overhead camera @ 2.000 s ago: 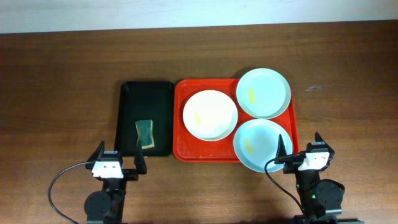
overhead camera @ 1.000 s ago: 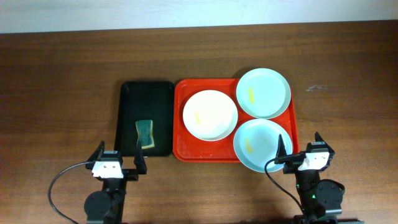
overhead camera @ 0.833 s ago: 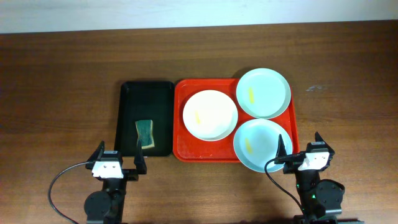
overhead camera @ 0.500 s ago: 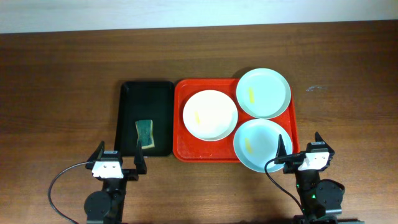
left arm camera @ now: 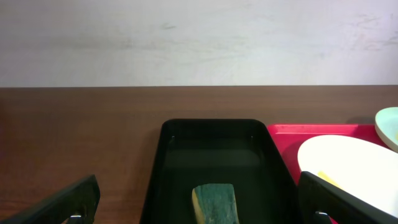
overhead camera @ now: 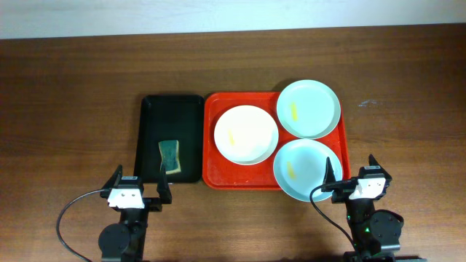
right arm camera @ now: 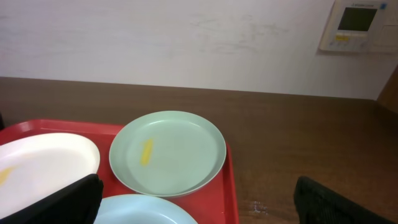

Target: Clean dirty plates on tray and stack at the side

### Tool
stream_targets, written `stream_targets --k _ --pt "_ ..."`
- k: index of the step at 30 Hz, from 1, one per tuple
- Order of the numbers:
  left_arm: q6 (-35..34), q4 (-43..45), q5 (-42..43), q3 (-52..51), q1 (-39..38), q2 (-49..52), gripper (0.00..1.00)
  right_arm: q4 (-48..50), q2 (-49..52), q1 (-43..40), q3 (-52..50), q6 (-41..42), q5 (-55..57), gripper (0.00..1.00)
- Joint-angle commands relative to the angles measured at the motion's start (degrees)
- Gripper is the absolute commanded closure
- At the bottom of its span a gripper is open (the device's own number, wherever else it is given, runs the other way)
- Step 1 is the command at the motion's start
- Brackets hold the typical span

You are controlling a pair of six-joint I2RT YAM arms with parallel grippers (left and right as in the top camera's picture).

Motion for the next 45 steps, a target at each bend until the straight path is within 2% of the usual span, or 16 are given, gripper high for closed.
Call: stream_targets --k 1,26,31,45 --pt "0.90 -0.26 1.01 -0.17 -0.31 -0.39 0.01 -0.44 -0.44 -0.50 -0.28 0.50 -0.33 0.02" --pt "0.87 -0.26 1.05 -0.17 -0.26 -0.39 0.01 -0.44 -0.44 -0.44 -0.28 0.57 -0.90 0.02" --pt "0.90 0.13 1.05 -0.15 -0.26 -0.39 0.01 0.17 -0.44 -0.35 -0.28 8.48 -4.83 0.01" --pt "0.90 -0.26 1.03 -0.15 -0.26 -0.39 0.01 0.13 -0.44 -0.35 -0.28 8.44 -4.87 0.02"
